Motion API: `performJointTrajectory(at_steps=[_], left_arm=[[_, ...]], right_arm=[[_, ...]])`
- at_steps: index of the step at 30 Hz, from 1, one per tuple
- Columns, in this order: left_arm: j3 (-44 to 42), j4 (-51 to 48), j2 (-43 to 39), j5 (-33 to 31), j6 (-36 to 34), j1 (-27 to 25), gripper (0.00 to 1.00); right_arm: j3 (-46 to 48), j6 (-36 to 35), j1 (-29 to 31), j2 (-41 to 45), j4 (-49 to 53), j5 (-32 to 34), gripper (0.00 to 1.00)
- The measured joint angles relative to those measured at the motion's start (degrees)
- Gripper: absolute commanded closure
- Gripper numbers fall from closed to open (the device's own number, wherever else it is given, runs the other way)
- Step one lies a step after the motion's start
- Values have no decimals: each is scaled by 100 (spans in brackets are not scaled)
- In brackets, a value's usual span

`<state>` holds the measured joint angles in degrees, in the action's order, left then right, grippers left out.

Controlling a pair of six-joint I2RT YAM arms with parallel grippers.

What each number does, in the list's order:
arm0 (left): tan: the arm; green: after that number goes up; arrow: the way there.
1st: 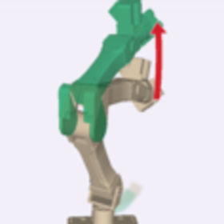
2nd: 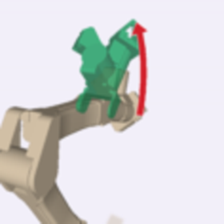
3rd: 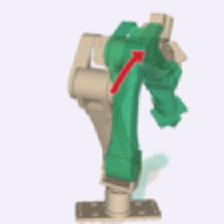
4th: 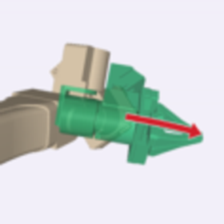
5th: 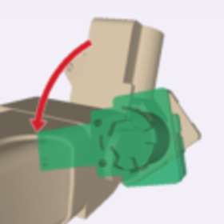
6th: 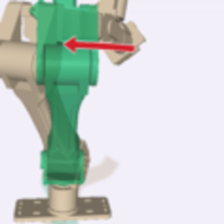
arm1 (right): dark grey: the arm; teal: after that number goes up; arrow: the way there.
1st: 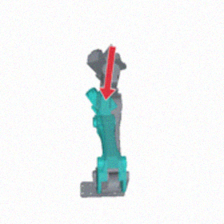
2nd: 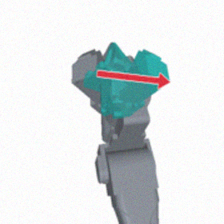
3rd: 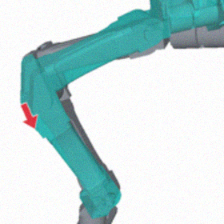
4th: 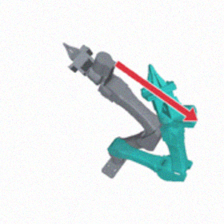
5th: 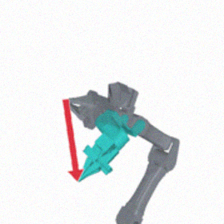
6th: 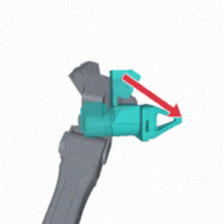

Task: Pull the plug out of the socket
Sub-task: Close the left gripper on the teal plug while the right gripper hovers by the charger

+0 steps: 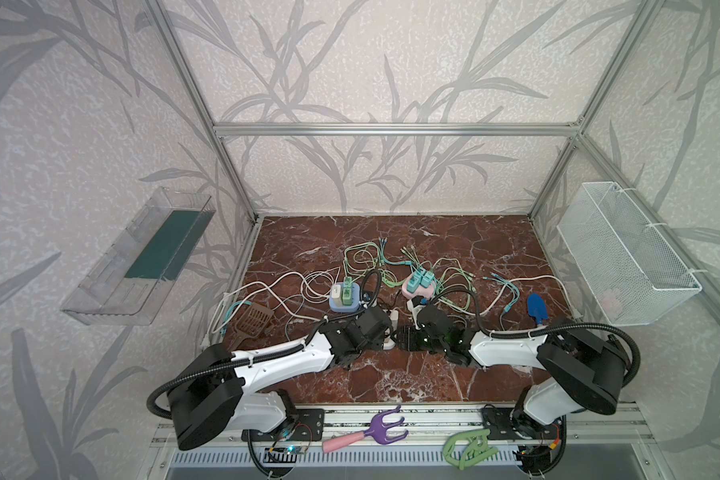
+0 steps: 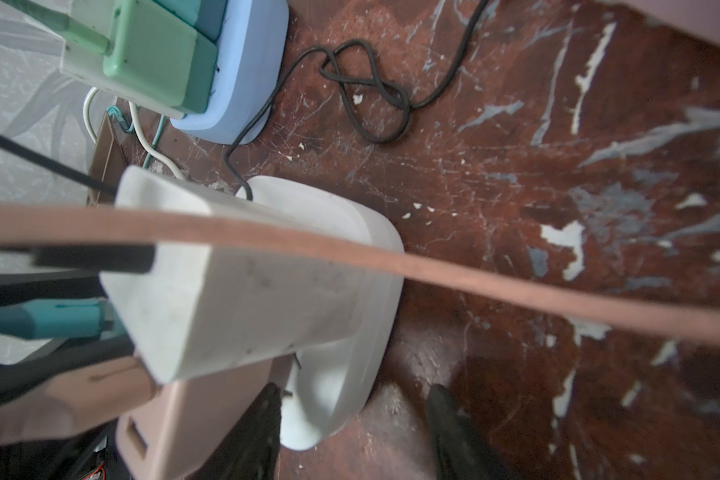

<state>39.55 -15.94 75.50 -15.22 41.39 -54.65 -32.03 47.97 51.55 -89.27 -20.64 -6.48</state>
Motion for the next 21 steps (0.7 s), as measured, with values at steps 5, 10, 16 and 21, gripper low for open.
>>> performJointTrajectory(at_steps=[5,10,16,21], left_arm=[[140,-22,210,68,63,-2,68],[164,15,229,142,81,-4,76],[166,55,229,208,87,-2,84],[192,111,249,280,138,-28,85]], right_arm=[[0,2,0,-11,-11,28,43],[0,4,0,-33,-13,44,43],[0,4,0,-55,2,103,45],[-15,4,-2,-55,92,168,53]])
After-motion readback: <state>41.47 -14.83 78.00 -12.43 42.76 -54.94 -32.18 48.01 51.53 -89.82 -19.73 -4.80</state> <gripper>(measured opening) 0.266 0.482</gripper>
